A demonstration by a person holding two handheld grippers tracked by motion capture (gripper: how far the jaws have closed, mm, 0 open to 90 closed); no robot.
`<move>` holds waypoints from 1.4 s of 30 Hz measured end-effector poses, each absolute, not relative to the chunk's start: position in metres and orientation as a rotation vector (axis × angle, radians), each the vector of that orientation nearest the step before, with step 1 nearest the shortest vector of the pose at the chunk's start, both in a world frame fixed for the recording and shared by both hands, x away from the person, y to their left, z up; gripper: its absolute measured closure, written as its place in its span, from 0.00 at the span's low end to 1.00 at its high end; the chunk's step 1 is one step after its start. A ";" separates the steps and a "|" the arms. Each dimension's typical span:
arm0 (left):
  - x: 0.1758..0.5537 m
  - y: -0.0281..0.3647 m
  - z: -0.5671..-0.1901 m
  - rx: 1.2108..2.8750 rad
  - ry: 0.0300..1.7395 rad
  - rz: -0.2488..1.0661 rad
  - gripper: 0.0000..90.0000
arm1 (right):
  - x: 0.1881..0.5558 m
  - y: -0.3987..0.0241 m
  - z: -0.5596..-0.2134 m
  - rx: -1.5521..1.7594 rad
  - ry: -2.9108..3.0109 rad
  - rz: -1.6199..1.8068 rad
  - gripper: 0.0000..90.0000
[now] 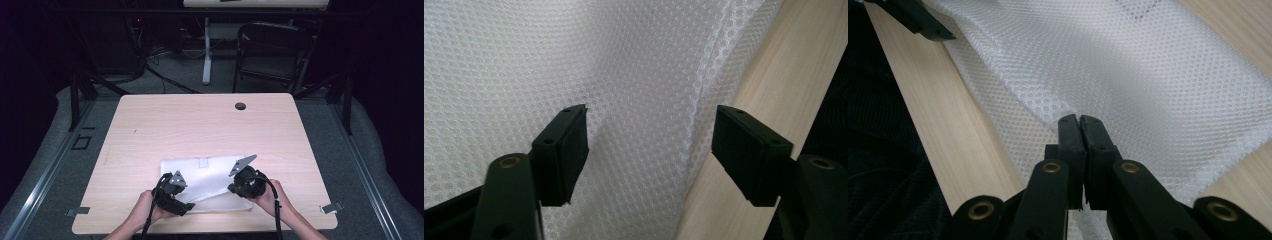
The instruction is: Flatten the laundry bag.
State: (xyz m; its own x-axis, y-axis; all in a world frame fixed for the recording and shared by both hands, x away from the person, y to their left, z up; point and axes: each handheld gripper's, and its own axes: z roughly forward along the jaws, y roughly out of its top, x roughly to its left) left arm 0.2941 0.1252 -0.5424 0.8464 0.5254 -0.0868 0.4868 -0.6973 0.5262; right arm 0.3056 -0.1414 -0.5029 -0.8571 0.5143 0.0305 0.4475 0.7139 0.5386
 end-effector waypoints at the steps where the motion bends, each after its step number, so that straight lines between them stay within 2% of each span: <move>1: 0.294 0.125 -0.543 2.477 0.735 0.098 0.38 | 0.306 -0.141 -0.502 0.790 2.790 0.844 0.99; 5: 0.294 0.127 -0.543 2.479 0.728 0.102 0.50 | 0.305 -0.140 -0.501 0.789 2.792 0.845 0.99; 6: 0.294 0.127 -0.543 2.480 0.722 0.097 0.55 | 0.306 -0.140 -0.502 0.790 2.793 0.844 0.99; 7: 0.294 0.127 -0.544 2.468 0.724 0.083 0.64 | 0.306 -0.139 -0.503 0.806 2.792 0.853 0.99; 8: 0.295 0.127 -0.544 2.474 0.719 0.084 0.64 | 0.306 -0.139 -0.503 0.806 2.792 0.853 0.99; 13: 0.293 0.127 -0.544 2.462 0.710 0.085 0.91 | 0.305 -0.138 -0.505 0.801 2.803 0.847 0.99; 15: 0.294 0.127 -0.543 2.459 0.712 0.090 0.98 | 0.305 -0.138 -0.506 0.799 2.810 0.838 0.98; 17: 0.294 0.128 -0.541 2.452 0.714 0.080 0.99 | 0.306 -0.138 -0.507 0.795 2.814 0.837 0.97; 20: 0.294 0.129 -0.535 2.423 0.743 0.074 0.99 | 0.306 -0.141 -0.510 0.803 2.809 0.855 0.89; 24: 0.294 0.131 -0.527 2.390 0.766 0.082 0.99 | 0.303 -0.143 -0.509 0.784 2.799 0.852 0.72; 25: 0.295 0.133 -0.526 2.379 0.778 0.083 0.99 | 0.301 -0.144 -0.509 0.784 2.794 0.848 0.62; 26: 0.296 0.134 -0.525 2.372 0.783 0.082 0.99 | 0.301 -0.144 -0.509 0.784 2.794 0.848 0.62; 27: 0.296 0.135 -0.524 2.365 0.785 0.083 0.99 | 0.300 -0.146 -0.510 0.799 2.786 0.834 0.54; 31: 0.298 0.138 -0.519 2.340 0.791 0.104 0.99 | 0.300 -0.149 -0.512 0.825 2.763 0.831 0.47; 34: 0.298 0.140 -0.516 2.337 0.785 0.109 0.99 | 0.300 -0.152 -0.509 0.814 2.744 0.793 0.52; 37: 0.299 0.141 -0.514 2.332 0.784 0.117 0.99 | 0.299 -0.155 -0.506 0.819 2.721 0.822 0.65; 40: 0.299 0.141 -0.512 2.325 0.785 0.110 0.99 | 0.298 -0.158 -0.502 0.817 2.696 0.864 0.84; 42: 0.298 0.141 -0.511 2.331 0.772 0.107 0.99 | 0.297 -0.159 -0.500 0.815 2.694 0.889 0.93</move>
